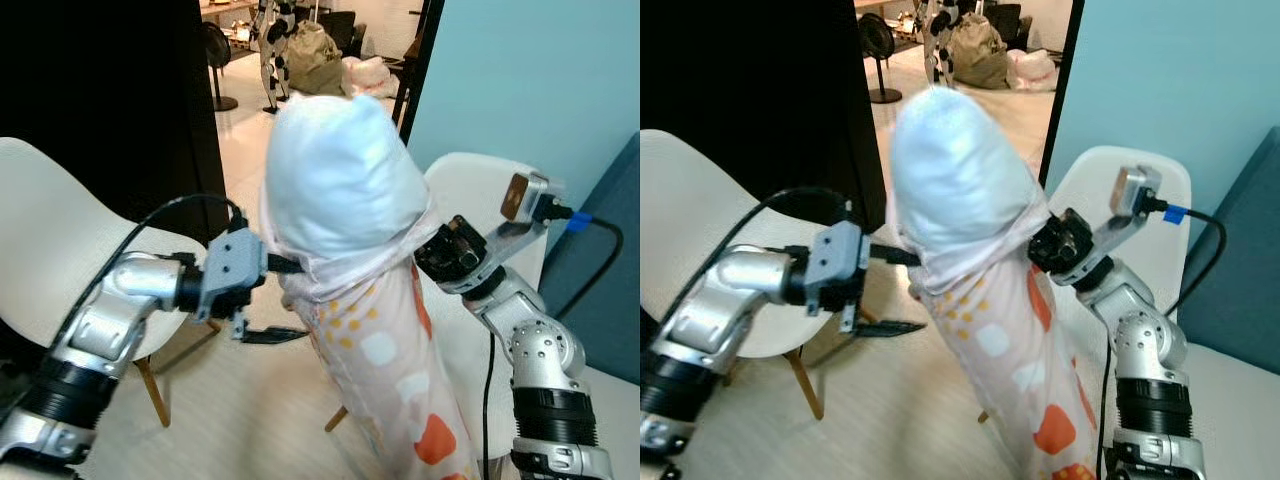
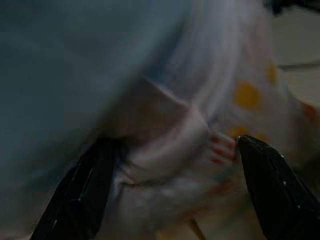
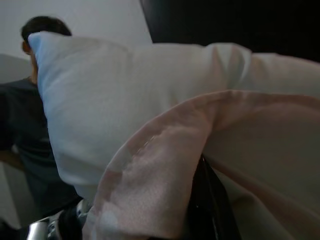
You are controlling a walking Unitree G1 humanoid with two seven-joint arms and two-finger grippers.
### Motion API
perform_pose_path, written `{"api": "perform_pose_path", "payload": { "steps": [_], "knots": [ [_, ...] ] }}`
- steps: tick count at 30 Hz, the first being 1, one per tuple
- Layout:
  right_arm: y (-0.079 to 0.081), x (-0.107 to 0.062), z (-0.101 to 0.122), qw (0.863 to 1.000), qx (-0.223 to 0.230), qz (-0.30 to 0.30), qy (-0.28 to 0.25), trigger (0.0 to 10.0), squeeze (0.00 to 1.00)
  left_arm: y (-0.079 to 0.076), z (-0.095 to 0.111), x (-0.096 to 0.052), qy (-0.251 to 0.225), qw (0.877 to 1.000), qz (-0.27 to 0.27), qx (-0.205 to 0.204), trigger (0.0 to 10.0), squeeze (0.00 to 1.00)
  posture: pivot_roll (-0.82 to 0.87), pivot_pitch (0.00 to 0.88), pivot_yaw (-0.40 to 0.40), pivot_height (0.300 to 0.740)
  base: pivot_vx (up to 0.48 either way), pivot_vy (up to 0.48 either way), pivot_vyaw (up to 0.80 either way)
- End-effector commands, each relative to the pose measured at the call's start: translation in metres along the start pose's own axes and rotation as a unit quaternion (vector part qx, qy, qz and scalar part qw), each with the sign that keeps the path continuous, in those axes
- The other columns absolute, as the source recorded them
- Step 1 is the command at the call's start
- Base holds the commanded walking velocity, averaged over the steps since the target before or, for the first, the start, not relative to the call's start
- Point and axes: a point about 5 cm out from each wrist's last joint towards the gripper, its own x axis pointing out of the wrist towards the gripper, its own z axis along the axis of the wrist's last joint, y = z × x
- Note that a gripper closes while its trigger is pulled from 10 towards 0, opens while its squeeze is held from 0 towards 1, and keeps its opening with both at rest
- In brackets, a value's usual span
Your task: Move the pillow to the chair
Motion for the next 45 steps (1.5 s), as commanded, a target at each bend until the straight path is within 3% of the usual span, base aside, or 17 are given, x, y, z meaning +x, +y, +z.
{"api": "perform_pose_path", "payload": {
  "steps": [1, 6, 13, 19, 20, 22, 23, 24, 25, 32, 39, 45],
  "knots": [
    [0.010, 0.007, 0.004, 0.999, -0.004, 0.044, -0.003, 10.0, 0.00, 0.008, 0.012, -0.004, -0.030, 0.999, 0.017, 0.006, 10.0, 0.00, -0.01, 0.000, -0.026, 0.740, 0.000, 0.000, 0.00],
    [0.011, 0.006, 0.003, 0.999, -0.002, 0.044, -0.004, 10.0, 0.00, 0.003, 0.016, -0.007, -0.038, 0.999, -0.022, -0.010, 10.0, 0.00, -0.01, 0.000, -0.021, 0.740, 0.000, 0.000, 0.00],
    [0.010, 0.005, 0.007, 0.999, -0.009, 0.035, -0.009, 10.0, 0.00, -0.034, 0.005, -0.003, -0.015, 0.987, -0.146, -0.067, 10.0, 0.00, -0.01, 0.000, -0.020, 0.740, 0.000, 0.000, 0.00],
    [0.009, 0.005, 0.010, 0.999, -0.012, 0.030, -0.013, 10.0, 0.00, -0.039, 0.005, -0.001, -0.022, 0.984, -0.159, -0.078, 10.0, 0.00, -0.01, 0.000, -0.021, 0.740, 0.000, 0.000, 0.00],
    [0.009, 0.006, 0.010, 0.999, -0.011, 0.030, -0.014, 10.0, 0.00, -0.038, 0.006, 0.002, -0.031, 0.985, -0.150, -0.080, 9.4, 0.00, -0.01, 0.000, -0.022, 0.740, 0.000, 0.000, 0.00],
    [0.009, 0.006, 0.009, 0.999, -0.011, 0.030, -0.014, 10.0, 0.00, -0.038, 0.007, 0.004, -0.034, 0.985, -0.146, -0.082, 9.4, 0.00, -0.01, 0.000, -0.021, 0.740, 0.000, 0.000, 0.00],
    [0.009, 0.006, 0.009, 0.999, -0.011, 0.030, -0.015, 10.0, 0.00, -0.037, 0.008, 0.005, -0.044, 0.986, -0.138, -0.086, 5.5, 0.00, -0.01, 0.000, -0.022, 0.740, 0.000, 0.000, 0.00],
    [0.009, 0.006, 0.009, 0.999, -0.011, 0.030, -0.015, 10.0, 0.00, -0.037, 0.010, 0.006, -0.050, 0.986, -0.134, -0.089, 5.5, 0.00, -0.01, 0.000, -0.022, 0.740, 0.000, 0.000, 0.00],
    [0.009, 0.007, 0.009, 0.999, -0.011, 0.028, -0.017, 10.0, 0.00, -0.035, 0.011, 0.009, -0.064, 0.986, -0.118, -0.095, 0.0, 0.00, -0.01, 0.000, -0.020, 0.740, 0.000, 0.000, 0.00],
    [0.006, 0.007, 0.009, 0.999, -0.015, 0.010, -0.029, 10.0, 0.00, -0.027, 0.009, 0.012, -0.084, 0.988, -0.069, -0.108, 0.0, 0.00, -0.02, 0.000, -0.024, 0.740, 0.000, 0.000, 0.00],
    [0.004, 0.007, 0.007, 0.999, -0.018, -0.006, -0.029, 10.0, 0.00, -0.014, 0.016, 0.005, -0.129, 0.983, -0.022, -0.126, 0.0, 0.00, -0.02, 0.000, -0.025, 0.740, 0.000, 0.000, 0.00],
    [-0.015, 0.006, -0.011, 0.994, -0.056, -0.089, 0.038, 10.0, 0.00, -0.009, 0.023, 0.002, -0.167, 0.976, 0.009, -0.136, 0.0, 0.00, -0.01, 0.000, -0.027, 0.740, 0.000, 0.000, 0.00]
  ]
}}
